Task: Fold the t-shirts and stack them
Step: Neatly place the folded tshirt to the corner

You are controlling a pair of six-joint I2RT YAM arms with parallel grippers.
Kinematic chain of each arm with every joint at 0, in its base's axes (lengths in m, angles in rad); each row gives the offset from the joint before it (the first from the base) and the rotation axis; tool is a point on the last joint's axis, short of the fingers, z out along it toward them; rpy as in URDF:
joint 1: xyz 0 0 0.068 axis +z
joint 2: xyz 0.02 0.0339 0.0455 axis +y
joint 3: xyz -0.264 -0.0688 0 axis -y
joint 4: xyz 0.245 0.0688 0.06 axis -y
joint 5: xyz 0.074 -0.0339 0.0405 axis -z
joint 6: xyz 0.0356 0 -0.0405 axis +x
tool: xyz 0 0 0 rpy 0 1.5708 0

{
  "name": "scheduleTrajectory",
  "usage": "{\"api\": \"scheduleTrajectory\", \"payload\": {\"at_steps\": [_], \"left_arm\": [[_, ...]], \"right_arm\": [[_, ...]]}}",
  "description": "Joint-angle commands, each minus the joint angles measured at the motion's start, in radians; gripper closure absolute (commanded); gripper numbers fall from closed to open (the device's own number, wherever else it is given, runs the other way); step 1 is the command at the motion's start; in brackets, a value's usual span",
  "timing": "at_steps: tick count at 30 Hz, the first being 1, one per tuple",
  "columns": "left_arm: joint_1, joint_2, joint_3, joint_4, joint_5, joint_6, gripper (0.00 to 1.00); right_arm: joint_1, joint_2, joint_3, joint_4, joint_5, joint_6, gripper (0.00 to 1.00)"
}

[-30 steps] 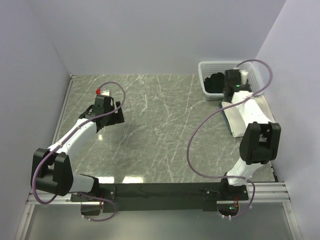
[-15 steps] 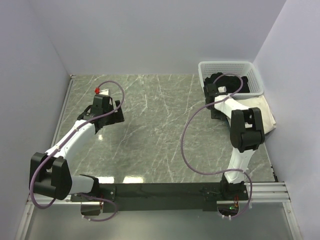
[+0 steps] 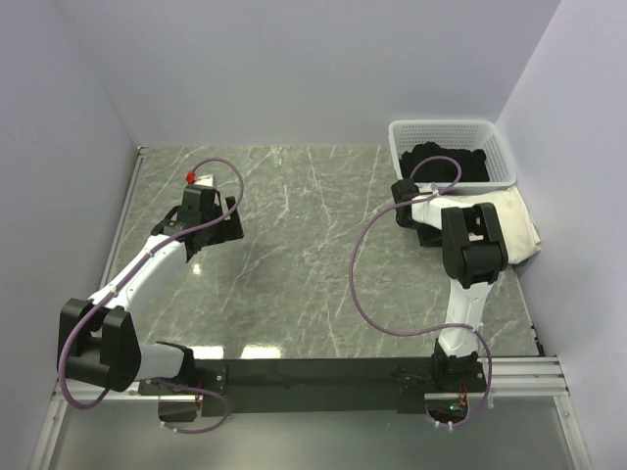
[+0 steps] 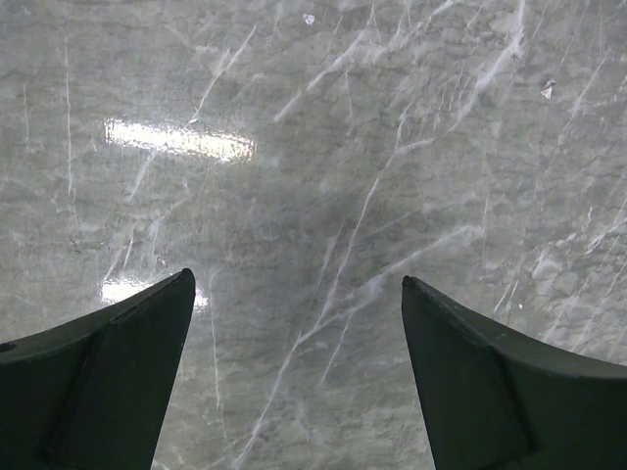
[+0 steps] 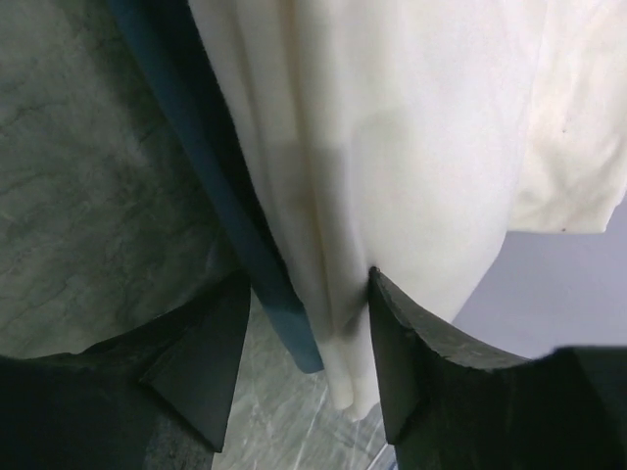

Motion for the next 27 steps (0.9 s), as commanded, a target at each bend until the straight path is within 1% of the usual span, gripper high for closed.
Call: {"api": "scheduleTrajectory", "payload": {"at_steps": [1, 2, 3, 6, 7, 10, 15, 23, 26, 27], "left_arm": [[0.003, -0.028, 0.004, 0.022, 0.006, 0.011, 0.09], [0.002, -0.028, 0.004, 0.022, 0.006, 0.011, 0.09], [0.002, -0.028, 0.004, 0.021, 0.007, 0.011, 0.09], [0.003, -0.031, 0.003, 0.022, 0.009, 0.011, 0.09], [0.002, -0.031, 0.004, 0.022, 0.009, 0.009, 0.09], [0.002, -0.032, 0.003, 0.022, 0.010, 0.011, 0.09], [0.002, -0.029, 0.006, 0.021, 0.012, 0.012, 0.09], [0.002, -0.029, 0.009, 0.021, 0.019, 0.011, 0.09], [0.002, -0.029, 0.010, 0.021, 0.027, 0.011, 0.09], [0.002, -0.031, 0.009, 0.021, 0.029, 0.009, 0.09]], "right_arm": [[0.006, 0.012, -0.009, 0.042, 0.052, -0.002, 0.43], [0.006, 0.011, -0.012, 0.047, 0.052, -0.032, 0.46], [0.006, 0.015, -0.015, 0.057, 0.057, -0.040, 0.56], [0.006, 0.031, -0.018, 0.062, 0.076, -0.048, 0.76], [0.006, 0.032, -0.015, 0.062, 0.081, -0.048, 0.88], [0.006, 0.037, -0.006, 0.051, 0.083, -0.045, 1.00], [0.037, -0.006, -0.012, 0.054, 0.046, -0.039, 1.00], [0.134, -0.031, -0.018, 0.024, 0.026, -0.013, 1.00], [0.140, -0.029, 0.000, 0.002, 0.023, -0.005, 1.00], [0.140, -0.024, 0.011, -0.011, 0.024, 0.018, 0.87]]}}
